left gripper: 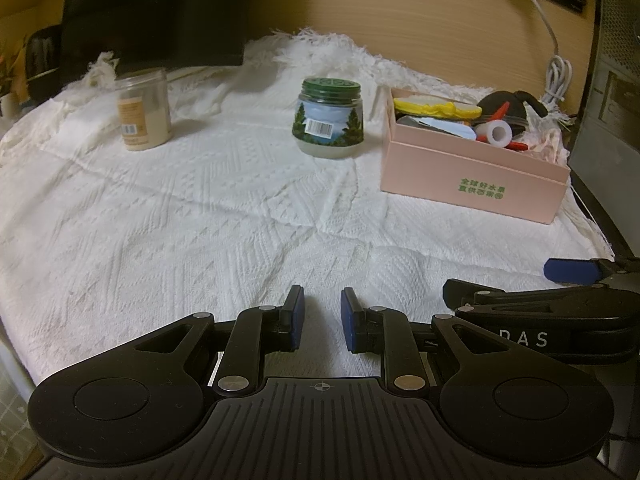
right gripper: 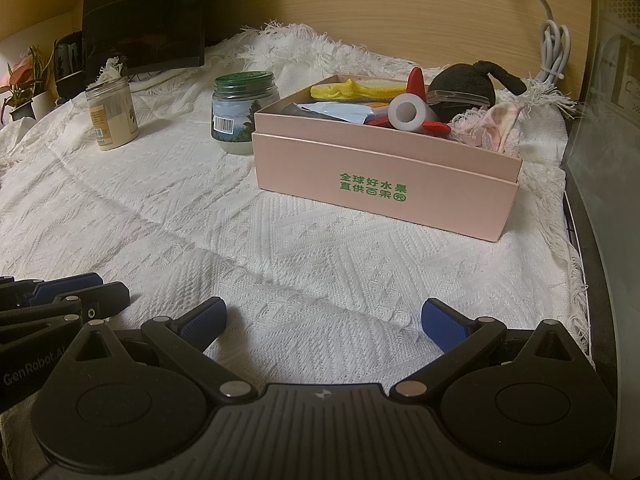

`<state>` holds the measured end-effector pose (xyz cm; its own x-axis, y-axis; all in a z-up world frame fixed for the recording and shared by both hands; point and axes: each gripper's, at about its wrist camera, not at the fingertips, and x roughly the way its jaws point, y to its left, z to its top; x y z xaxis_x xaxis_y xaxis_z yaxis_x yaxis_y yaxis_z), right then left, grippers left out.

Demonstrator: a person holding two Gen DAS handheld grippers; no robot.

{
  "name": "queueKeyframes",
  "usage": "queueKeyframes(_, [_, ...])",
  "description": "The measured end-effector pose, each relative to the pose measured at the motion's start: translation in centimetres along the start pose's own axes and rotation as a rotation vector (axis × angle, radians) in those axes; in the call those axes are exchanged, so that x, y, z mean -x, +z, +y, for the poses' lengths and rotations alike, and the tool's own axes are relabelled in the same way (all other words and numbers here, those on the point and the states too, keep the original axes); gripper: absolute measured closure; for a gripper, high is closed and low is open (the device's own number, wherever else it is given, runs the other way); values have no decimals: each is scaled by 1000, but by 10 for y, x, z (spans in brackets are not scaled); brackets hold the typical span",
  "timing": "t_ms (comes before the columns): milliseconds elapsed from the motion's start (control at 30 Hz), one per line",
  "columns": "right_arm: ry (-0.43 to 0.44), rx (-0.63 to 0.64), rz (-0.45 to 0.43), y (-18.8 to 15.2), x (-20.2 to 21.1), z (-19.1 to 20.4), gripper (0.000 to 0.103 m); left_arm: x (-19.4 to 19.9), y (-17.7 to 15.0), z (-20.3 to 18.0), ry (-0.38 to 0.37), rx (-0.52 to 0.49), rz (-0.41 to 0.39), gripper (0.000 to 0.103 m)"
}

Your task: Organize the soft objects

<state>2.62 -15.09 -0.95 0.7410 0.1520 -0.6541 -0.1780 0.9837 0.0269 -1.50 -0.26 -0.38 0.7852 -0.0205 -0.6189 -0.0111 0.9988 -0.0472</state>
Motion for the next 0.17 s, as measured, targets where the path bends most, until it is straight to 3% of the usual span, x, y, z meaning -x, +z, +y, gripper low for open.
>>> queueKeyframes(167, [0, 0, 0, 0, 0, 0, 0, 0, 0, 0, 4, 6, 1, 81])
